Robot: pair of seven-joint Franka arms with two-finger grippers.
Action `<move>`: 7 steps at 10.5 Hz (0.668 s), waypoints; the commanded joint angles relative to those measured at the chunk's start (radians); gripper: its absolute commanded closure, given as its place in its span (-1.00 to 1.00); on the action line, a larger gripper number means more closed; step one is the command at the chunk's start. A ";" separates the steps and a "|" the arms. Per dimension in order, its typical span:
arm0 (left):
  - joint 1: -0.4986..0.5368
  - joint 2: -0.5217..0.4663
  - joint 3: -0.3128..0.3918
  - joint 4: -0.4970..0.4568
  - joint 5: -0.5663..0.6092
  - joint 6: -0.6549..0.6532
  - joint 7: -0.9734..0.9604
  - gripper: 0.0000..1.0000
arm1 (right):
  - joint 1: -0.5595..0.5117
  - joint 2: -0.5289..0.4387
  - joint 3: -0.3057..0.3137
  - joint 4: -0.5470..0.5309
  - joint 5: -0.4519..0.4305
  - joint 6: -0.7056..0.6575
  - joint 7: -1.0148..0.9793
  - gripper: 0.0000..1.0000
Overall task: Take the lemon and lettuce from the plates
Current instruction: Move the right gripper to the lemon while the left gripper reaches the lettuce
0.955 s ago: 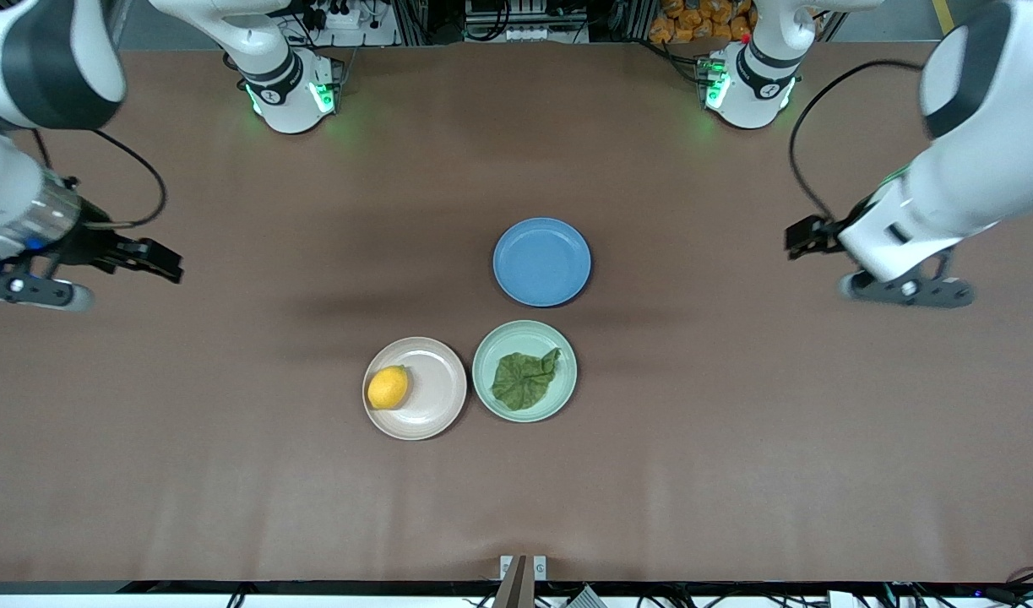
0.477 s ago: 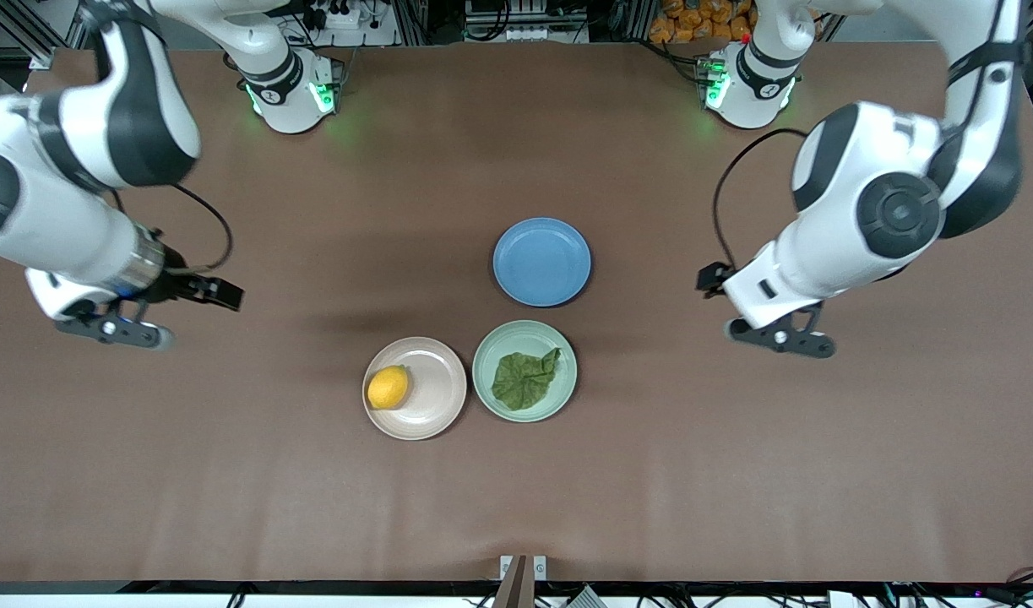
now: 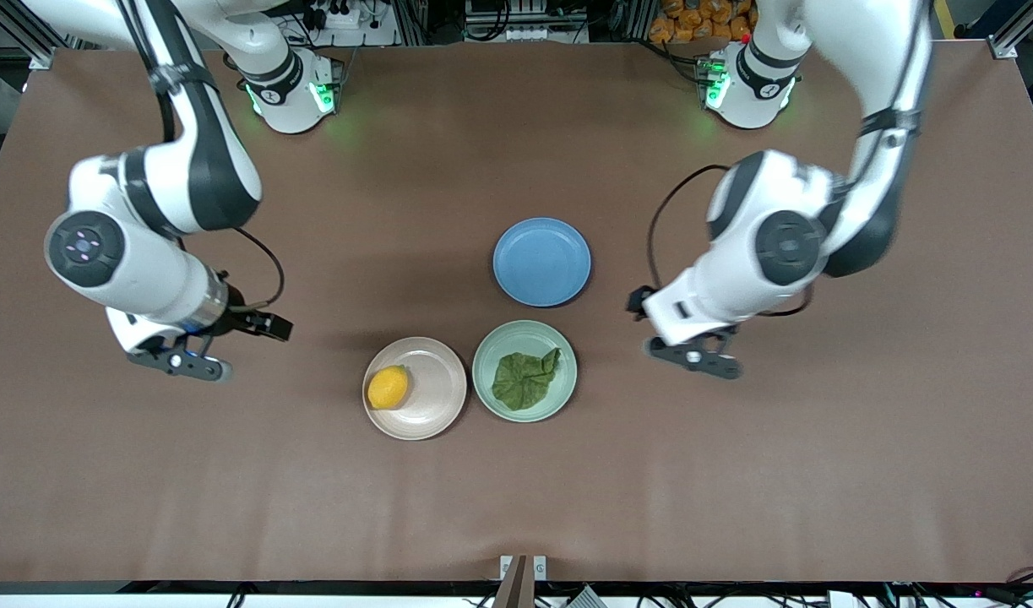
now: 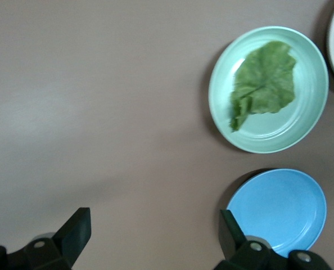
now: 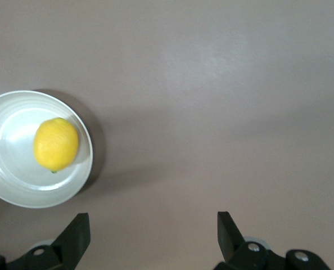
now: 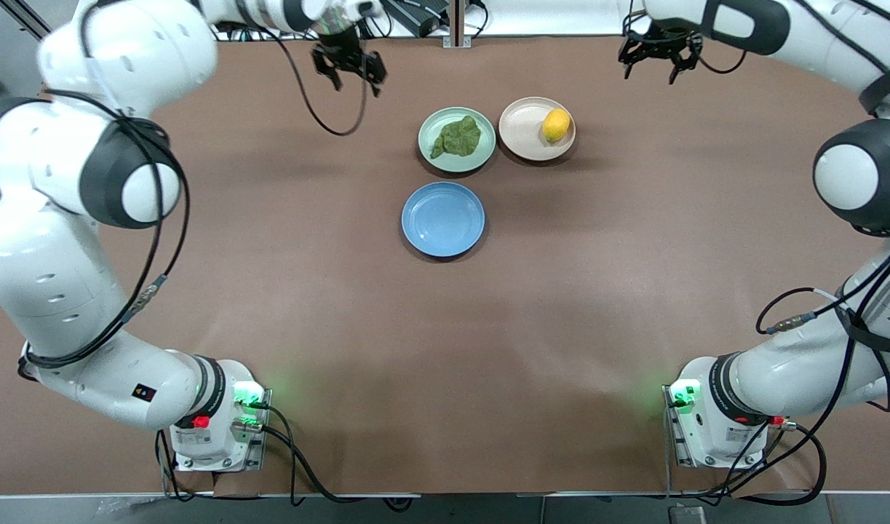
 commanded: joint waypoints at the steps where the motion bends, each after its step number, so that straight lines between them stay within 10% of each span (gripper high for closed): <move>1: -0.070 0.073 0.009 0.016 -0.020 0.088 0.000 -1.00 | 0.018 0.088 -0.003 0.057 0.110 0.040 0.023 -1.00; 7: -0.180 0.216 0.009 0.032 -0.019 0.337 -0.025 -1.00 | 0.099 0.230 -0.006 0.112 0.147 0.211 0.215 -1.00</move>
